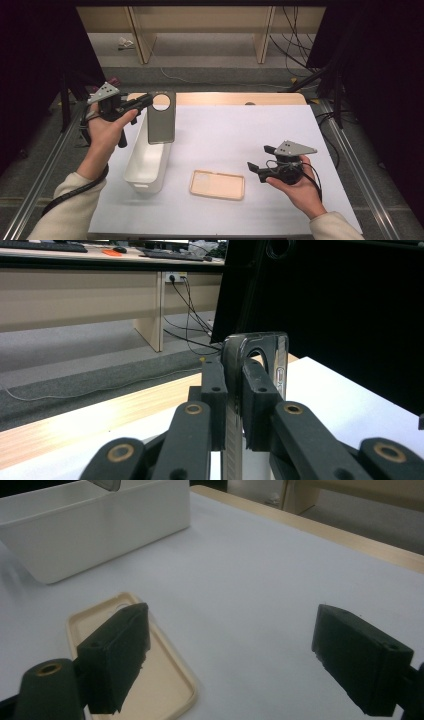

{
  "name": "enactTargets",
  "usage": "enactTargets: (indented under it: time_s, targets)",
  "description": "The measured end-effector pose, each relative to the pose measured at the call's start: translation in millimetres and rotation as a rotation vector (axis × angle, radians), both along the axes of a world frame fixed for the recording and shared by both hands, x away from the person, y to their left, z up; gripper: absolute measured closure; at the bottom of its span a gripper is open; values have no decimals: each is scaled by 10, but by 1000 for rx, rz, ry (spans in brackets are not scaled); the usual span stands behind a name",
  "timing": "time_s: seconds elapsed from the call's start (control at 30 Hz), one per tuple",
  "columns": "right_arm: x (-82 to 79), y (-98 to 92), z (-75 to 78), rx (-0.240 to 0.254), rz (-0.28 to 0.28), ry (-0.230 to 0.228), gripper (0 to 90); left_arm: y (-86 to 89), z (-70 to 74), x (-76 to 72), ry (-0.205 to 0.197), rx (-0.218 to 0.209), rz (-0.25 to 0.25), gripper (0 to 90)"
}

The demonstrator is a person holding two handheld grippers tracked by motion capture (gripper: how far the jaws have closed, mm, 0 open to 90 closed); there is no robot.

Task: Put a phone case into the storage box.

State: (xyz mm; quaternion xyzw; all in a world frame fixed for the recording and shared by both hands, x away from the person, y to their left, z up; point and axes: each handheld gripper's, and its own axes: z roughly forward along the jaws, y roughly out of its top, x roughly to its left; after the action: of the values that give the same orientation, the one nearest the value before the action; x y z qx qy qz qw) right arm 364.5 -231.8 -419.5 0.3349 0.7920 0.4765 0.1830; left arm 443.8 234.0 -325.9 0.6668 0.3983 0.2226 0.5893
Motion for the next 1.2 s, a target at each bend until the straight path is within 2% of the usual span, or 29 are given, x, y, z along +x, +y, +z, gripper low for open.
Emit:
enactTargets:
  time_s: [0.23, 0.6, 0.97, 1.2]
  targets:
    - [1, -1, 0, -2, -2, 1, 164, 88, -19, 77, 3, 15, 13, 817]
    - [3, -3, -2, 1, -3, 2, 164, 177, -24, 177, 4, 14, 28, 817]
    - [5, -4, -4, 1, -3, 2, 164, 213, -9, 255, -5, 19, 32, 817]
    - [7, -5, -5, 4, -4, 3, 164, 245, -44, 321, 8, 22, 38, 817]
